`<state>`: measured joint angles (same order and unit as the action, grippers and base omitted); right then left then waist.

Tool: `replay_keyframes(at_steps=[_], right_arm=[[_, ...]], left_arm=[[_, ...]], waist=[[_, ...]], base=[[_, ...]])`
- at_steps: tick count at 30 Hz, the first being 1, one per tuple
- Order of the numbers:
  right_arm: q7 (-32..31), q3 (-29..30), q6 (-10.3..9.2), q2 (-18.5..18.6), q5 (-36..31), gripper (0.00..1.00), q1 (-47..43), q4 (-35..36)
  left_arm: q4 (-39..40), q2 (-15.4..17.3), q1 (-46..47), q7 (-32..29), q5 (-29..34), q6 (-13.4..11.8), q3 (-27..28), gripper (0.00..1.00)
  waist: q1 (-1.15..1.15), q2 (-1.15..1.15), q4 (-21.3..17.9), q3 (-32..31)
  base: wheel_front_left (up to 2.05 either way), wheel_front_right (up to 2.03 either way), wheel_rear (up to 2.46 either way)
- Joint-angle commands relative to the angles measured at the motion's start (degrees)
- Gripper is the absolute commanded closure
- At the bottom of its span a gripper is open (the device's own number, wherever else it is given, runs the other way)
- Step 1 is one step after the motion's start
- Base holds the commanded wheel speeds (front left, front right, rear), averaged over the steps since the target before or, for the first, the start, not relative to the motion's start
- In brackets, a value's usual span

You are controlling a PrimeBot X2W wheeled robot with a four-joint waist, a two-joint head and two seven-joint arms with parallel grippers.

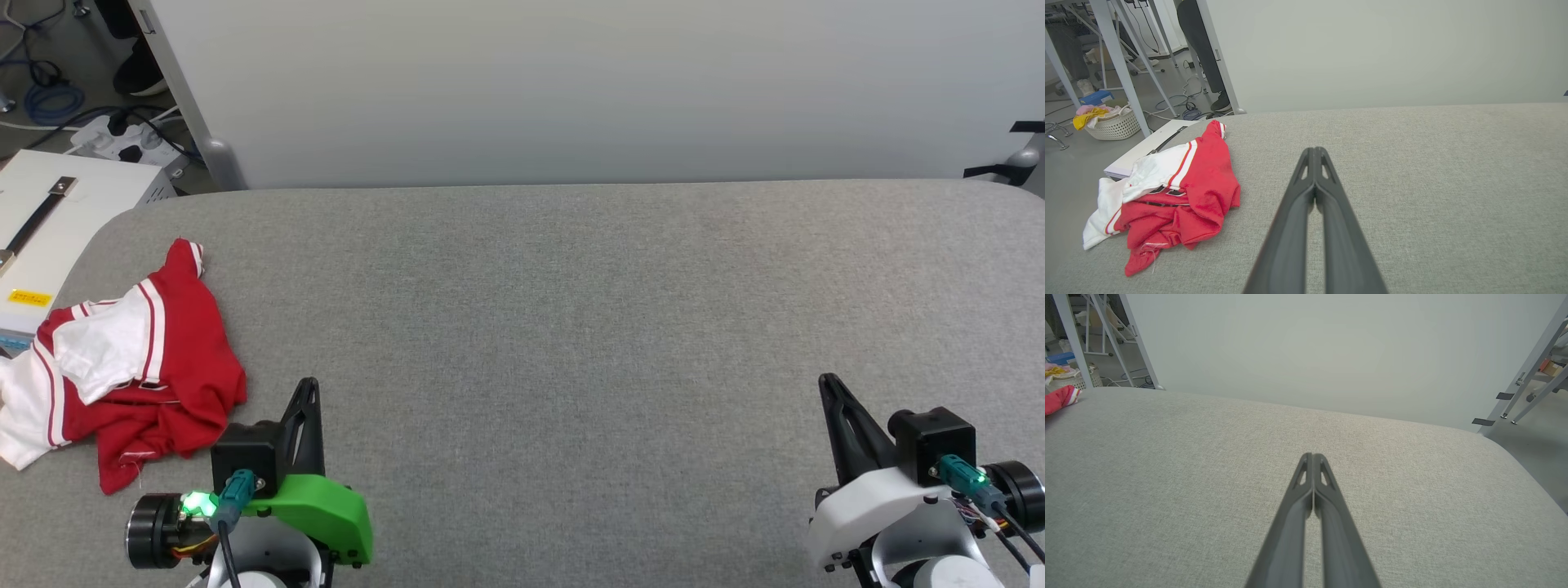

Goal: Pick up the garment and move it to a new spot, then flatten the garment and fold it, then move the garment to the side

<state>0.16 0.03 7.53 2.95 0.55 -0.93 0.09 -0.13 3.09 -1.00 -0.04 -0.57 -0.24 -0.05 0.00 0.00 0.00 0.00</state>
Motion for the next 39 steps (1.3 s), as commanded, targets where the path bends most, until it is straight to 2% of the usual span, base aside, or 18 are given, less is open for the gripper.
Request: replay_keyframes(at_steps=[1, 14, 15, 39], right_arm=[[-0.2, 0.0, -0.04, -0.1, -0.6, 1.00, 0.9, -0.1], [-0.2, 0.0, -0.04, -0.1, -0.6, 1.00, 0.9, -0.1], [0.0, 0.0, 0.00, 0.0, 0.0, 0.00, 0.0, 0.0], [2.7, 1.8, -0.01, 0.0, 3.7, 0.00, -0.5, 2.3]], left_arm=[[0.1, -0.2, 1.0, 0.0, 0.6, 0.2, 0.0, 1.00], [0.1, -0.2, 1.0, 0.0, 0.6, 0.2, 0.0, 1.00], [0.0, 0.0, 0.0, 0.0, 0.0, 0.0, 0.0, 0.00], [0.8, 0.0, 0.3, 2.7, -0.1, -2.5, -2.0, 0.00]], waist=[[0.00, 0.00, 0.0, 0.0], [0.00, 0.00, 0.0, 0.0], [0.00, 0.00, 0.0, 0.0], [0.00, 0.00, 0.0, 0.1]], base=[[0.00, 0.00, 0.00], [0.00, 0.00, 0.00], [0.00, 0.00, 0.00], [0.00, 0.00, 0.00]])
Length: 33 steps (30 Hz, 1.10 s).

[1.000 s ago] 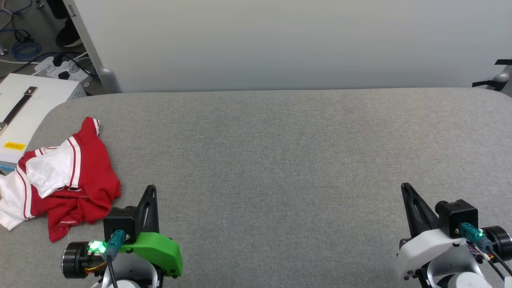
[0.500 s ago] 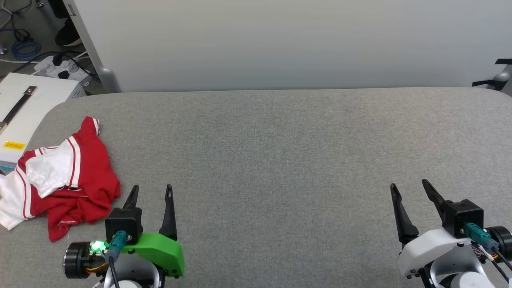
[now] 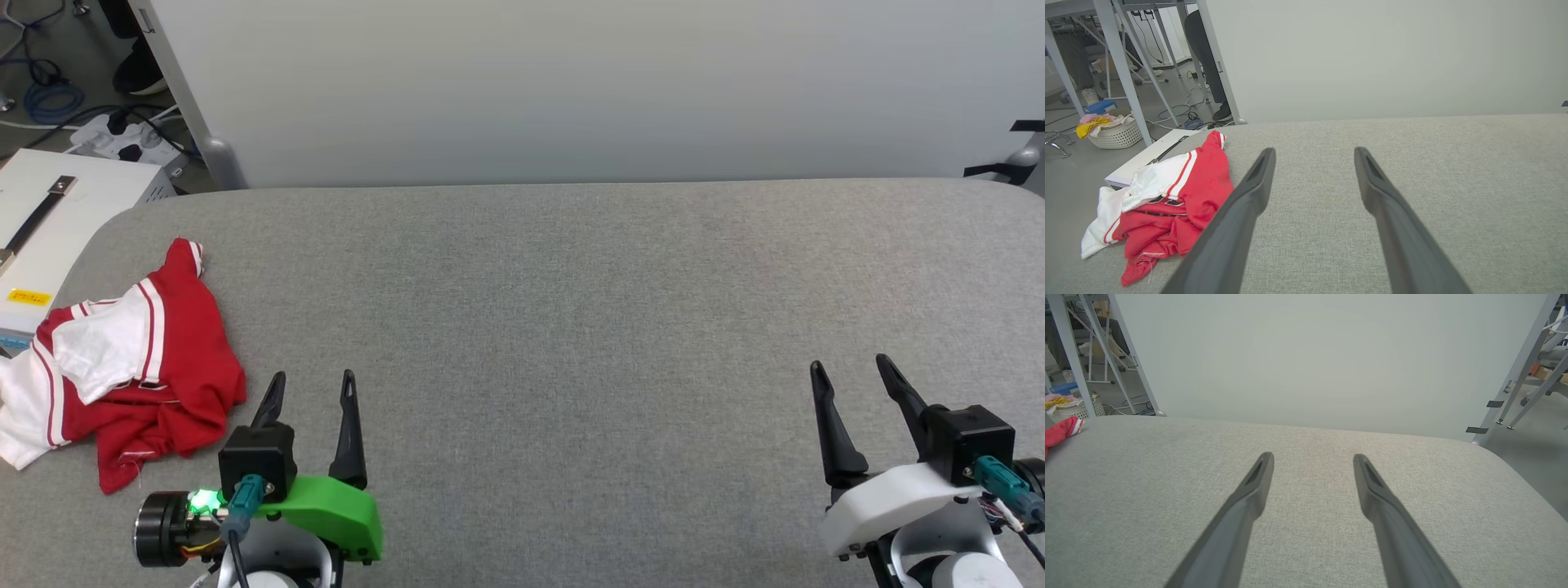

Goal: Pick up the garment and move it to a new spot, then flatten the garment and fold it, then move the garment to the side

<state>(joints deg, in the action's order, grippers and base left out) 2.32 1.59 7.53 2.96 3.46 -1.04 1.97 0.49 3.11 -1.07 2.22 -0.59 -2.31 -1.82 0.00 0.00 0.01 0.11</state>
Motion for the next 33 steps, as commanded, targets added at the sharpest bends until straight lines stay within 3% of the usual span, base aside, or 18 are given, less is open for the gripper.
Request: replay_keyframes(at_steps=[1, 33], right_arm=[[0.7, 0.2, -0.01, 0.0, 1.0, 0.00, -0.5, 0.6], [4.4, 0.4, -0.02, 0.0, 3.3, 0.00, -2.6, 3.5]], left_arm=[[0.3, 0.0, 0.3, 0.6, -0.1, -0.5, -0.3, 0.00], [1.2, -0.1, 0.0, 4.4, -0.5, -2.5, -2.6, 0.00]], waist=[[0.00, 0.00, 0.0, 0.0], [0.00, 0.00, 0.2, 0.0]], base=[[0.00, 0.00, 0.00], [0.00, 0.00, 0.00]])
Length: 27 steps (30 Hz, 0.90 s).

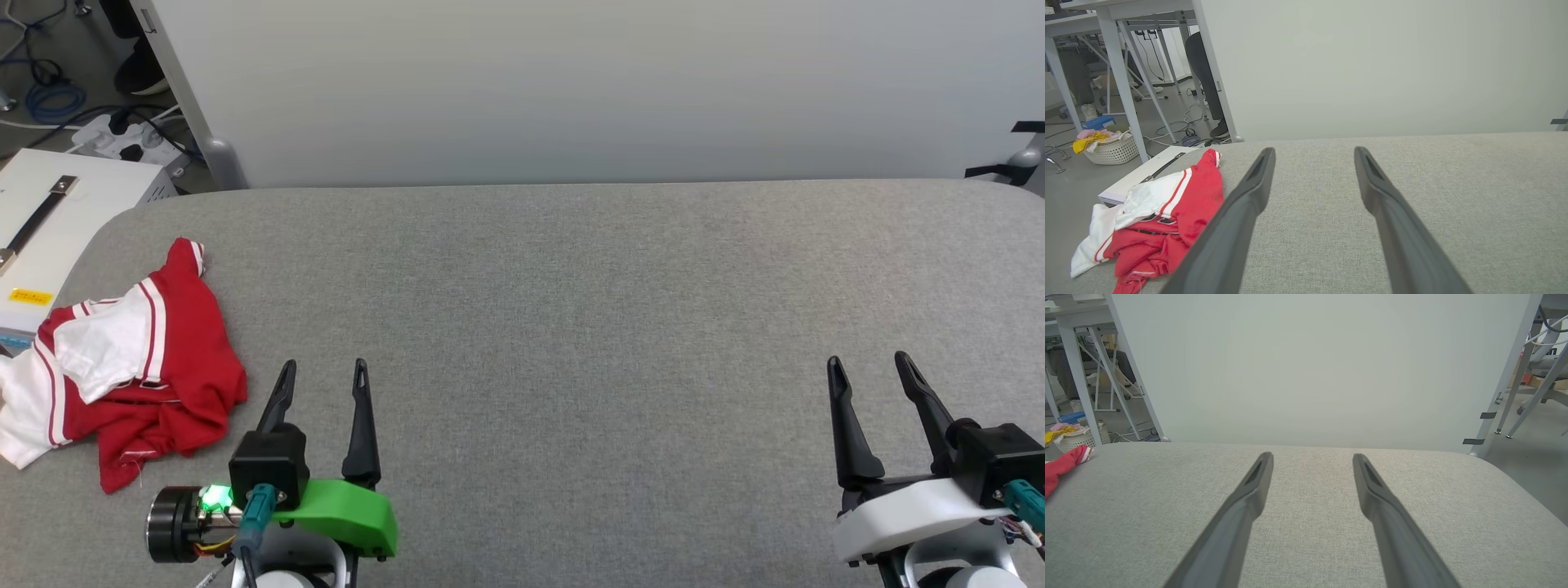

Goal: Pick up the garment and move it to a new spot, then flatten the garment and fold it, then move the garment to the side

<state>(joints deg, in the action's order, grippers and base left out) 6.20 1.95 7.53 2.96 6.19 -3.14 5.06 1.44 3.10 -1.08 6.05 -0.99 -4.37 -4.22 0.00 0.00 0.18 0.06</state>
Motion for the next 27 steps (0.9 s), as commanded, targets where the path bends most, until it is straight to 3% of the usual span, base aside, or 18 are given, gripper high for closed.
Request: replay_keyframes(at_steps=[1, 27], right_arm=[[0.7, 0.1, -0.02, 0.0, 0.6, 0.00, -0.6, 0.5], [3.8, 0.6, -0.03, -0.1, 3.3, 0.00, -2.5, 1.3]], left_arm=[[0.3, -0.1, 0.0, 0.7, -0.1, -0.5, -0.3, 0.00], [0.4, -0.1, -0.6, 3.9, -0.8, -1.6, -2.3, 0.00]], waist=[[0.00, 0.00, 0.0, 0.0], [0.00, 0.00, 0.2, 0.0]], base=[[0.00, 0.00, 0.00], [0.00, 0.00, 0.00]])
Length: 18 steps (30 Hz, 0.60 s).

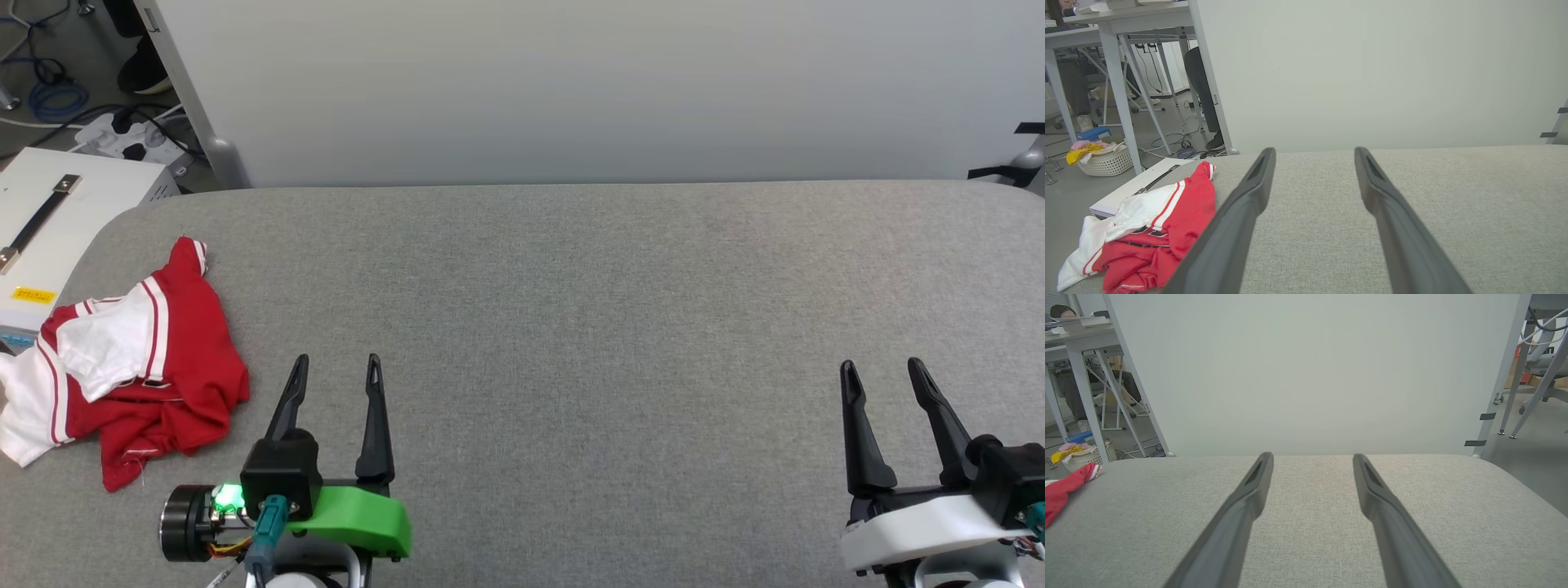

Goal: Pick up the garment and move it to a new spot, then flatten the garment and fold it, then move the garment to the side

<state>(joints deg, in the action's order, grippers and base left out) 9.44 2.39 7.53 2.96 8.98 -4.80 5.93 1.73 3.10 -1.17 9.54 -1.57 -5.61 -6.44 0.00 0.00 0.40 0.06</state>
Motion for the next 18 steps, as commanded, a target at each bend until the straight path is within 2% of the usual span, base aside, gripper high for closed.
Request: replay_keyframes(at_steps=[1, 18], right_arm=[[0.7, 0.2, -0.03, -0.1, 0.6, 0.00, -1.0, 0.5], [2.7, 0.2, -0.03, -0.1, 1.8, 0.00, -2.3, 1.2]], left_arm=[[0.1, -0.1, -0.6, 0.5, -0.2, -0.4, -0.2, 0.00], [-0.3, -0.2, -1.2, 2.6, -0.4, -1.4, -1.4, 0.00]], waist=[[0.00, 0.00, 0.0, 0.0], [0.00, 0.00, 0.2, -0.1]], base=[[0.00, 0.00, 0.00], [0.00, 0.00, 0.00]])
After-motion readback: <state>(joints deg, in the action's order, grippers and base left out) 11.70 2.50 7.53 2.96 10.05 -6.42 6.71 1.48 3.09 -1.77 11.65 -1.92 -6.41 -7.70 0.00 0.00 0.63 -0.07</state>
